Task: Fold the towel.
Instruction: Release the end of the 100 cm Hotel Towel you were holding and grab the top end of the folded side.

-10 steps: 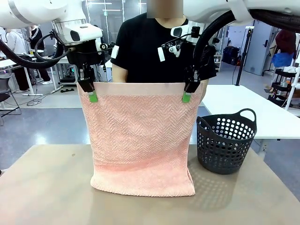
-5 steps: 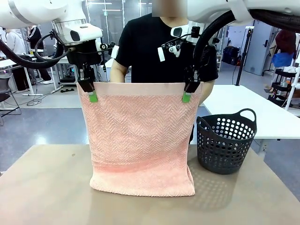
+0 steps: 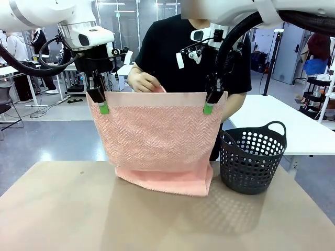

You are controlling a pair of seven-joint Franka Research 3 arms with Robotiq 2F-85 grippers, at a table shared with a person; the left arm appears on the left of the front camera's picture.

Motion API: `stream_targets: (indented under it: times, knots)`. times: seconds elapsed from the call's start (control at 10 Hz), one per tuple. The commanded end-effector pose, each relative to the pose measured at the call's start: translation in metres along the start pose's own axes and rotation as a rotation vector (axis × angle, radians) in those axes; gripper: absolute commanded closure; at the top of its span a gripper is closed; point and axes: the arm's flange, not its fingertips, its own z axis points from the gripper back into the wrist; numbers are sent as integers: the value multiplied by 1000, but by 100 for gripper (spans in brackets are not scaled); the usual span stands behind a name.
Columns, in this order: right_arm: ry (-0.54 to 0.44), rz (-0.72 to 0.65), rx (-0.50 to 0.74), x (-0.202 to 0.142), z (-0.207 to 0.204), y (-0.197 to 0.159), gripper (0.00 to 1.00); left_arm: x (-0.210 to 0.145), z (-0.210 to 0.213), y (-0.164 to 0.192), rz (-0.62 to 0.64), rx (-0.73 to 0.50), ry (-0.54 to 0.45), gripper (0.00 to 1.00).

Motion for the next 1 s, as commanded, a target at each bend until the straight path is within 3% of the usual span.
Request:
stream_targets:
  times: [0.0,0.9]
  knots:
    - [1,-2,1,-1,0,0,100,-1,1,0,-3,0,1,100]
    - [1,-2,1,-1,0,0,100,-1,1,0,-3,0,1,100]
